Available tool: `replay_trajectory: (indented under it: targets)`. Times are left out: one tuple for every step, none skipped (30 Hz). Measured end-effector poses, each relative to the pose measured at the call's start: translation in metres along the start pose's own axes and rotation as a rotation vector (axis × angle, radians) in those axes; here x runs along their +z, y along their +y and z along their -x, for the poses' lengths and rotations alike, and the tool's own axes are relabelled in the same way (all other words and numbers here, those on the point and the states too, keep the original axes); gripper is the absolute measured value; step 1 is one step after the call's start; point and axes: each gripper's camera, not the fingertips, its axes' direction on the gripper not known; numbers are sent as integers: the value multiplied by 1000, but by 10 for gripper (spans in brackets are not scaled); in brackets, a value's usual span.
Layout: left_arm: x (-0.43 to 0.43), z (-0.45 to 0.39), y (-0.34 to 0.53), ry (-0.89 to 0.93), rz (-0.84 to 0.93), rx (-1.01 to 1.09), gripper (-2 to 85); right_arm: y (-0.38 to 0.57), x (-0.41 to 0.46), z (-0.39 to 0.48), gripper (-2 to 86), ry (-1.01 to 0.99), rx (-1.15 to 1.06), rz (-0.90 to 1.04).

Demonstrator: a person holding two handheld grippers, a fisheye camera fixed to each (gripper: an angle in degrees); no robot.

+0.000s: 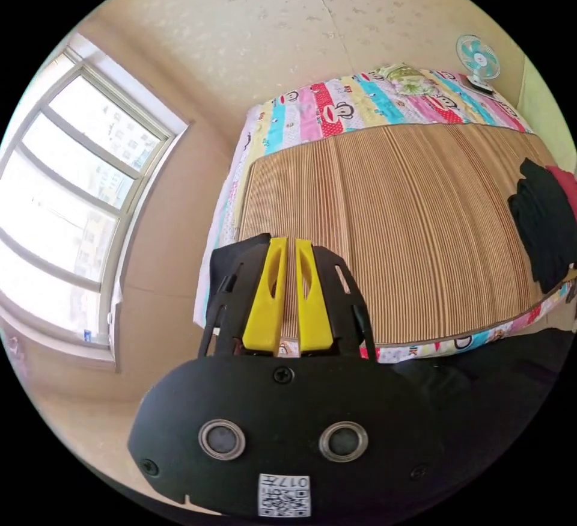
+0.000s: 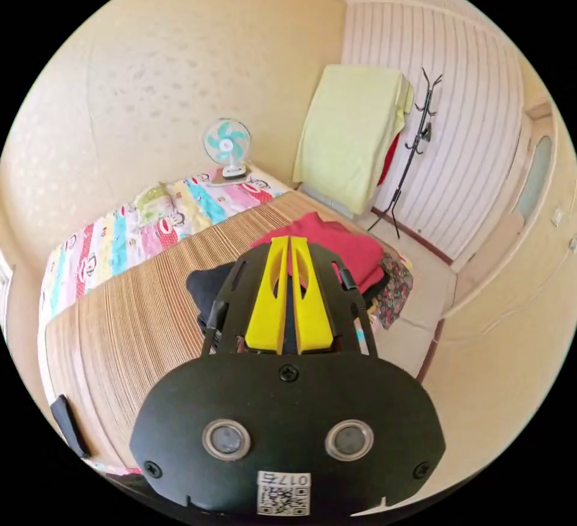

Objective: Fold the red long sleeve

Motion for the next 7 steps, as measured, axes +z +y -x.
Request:
replay_trajectory:
  targets:
    - [18,32,3,0,58,-61,37,4,-25,33,3,-83,60,-104]
    - [37,69,8,37,116,-167,45,9,-47,62,3,-222,61,-181]
    - [48,89,11,68,148,-234,50,12,-56,76,3,-298,53,-207]
    - [71,131,19,152,218,-395,64,20,-72,102,2,-445,40,-238]
    - [94,173,32,247,287,-574,82,32,-82,127,2,-581,28,-245]
    - [106,193,40,299,319,-664,91,38,-86,139,2,-645,24,-241]
    - [130,228,56,421,371,-815,110,53,-91,161,2,-744,12,-225]
